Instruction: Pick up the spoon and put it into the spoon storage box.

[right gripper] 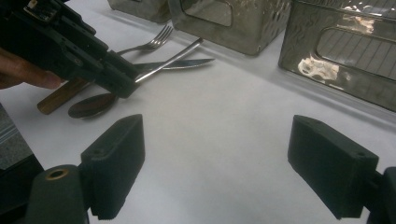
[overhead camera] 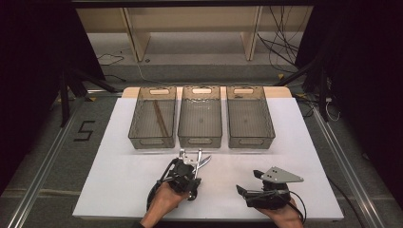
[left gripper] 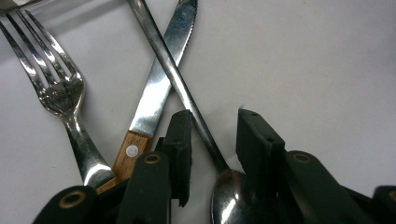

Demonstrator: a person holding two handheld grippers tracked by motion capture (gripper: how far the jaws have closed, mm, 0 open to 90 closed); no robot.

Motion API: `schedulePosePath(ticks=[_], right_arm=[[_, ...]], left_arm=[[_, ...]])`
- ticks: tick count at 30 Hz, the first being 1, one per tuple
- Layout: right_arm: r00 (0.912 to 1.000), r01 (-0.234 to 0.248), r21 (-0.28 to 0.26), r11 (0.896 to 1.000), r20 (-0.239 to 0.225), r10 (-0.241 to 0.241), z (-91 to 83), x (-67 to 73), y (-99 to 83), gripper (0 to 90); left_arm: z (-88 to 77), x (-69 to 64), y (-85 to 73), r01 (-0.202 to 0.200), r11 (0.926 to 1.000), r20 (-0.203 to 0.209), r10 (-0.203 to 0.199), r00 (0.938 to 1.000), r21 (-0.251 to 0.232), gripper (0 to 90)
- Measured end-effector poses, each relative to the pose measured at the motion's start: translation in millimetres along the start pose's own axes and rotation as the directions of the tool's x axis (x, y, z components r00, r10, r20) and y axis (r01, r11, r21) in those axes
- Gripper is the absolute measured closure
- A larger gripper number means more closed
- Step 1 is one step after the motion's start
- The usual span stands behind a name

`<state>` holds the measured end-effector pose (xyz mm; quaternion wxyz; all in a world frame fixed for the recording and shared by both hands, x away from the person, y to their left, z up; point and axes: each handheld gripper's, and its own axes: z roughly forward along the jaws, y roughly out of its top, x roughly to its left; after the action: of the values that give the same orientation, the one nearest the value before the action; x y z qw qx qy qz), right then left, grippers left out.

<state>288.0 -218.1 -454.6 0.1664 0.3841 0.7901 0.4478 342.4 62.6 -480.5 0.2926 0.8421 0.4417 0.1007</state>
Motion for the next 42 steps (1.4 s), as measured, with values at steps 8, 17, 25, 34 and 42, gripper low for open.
schedulePosePath(ticks=[8, 17, 25, 34, 42], right_arm=[[1.0000, 0.000, 0.004, 1.000, 0.002, 0.000, 0.2, 0.2, 0.2, 19.9], [1.0000, 0.000, 0.004, 1.000, 0.000, 0.000, 0.2, 0.3, 0.2, 20.1], [1.0000, -0.001, 0.004, 1.000, -0.003, 0.001, 0.0, -0.2, 0.0, 20.2], [1.0000, -0.003, 0.001, 1.000, -0.007, 0.003, -0.2, -0.8, 0.1, 20.2], [1.0000, -0.002, 0.000, 1.000, -0.009, 0.002, -0.6, -1.3, -0.1, 20.3]], left_arm=[[1.2, -4.7, -1.0, -0.048, 0.9988, -0.039, 0.047, 0.9981, -0.008, 72.7], [2.2, -5.5, -1.4, -0.071, 0.9973, -0.019, 0.071, 0.9973, -0.018, 82.5], [2.1, -2.5, -0.4, -0.061, 0.9980, 0.008, 0.061, 0.9981, -0.015, 85.3], [2.5, 1.8, 2.0, -0.043, 0.9990, 0.037, 0.044, 0.9984, -0.008, 85.5], [0.8, 4.1, 3.6, -0.042, 0.9991, 0.052, 0.042, 0.9978, -0.007, 85.5]])
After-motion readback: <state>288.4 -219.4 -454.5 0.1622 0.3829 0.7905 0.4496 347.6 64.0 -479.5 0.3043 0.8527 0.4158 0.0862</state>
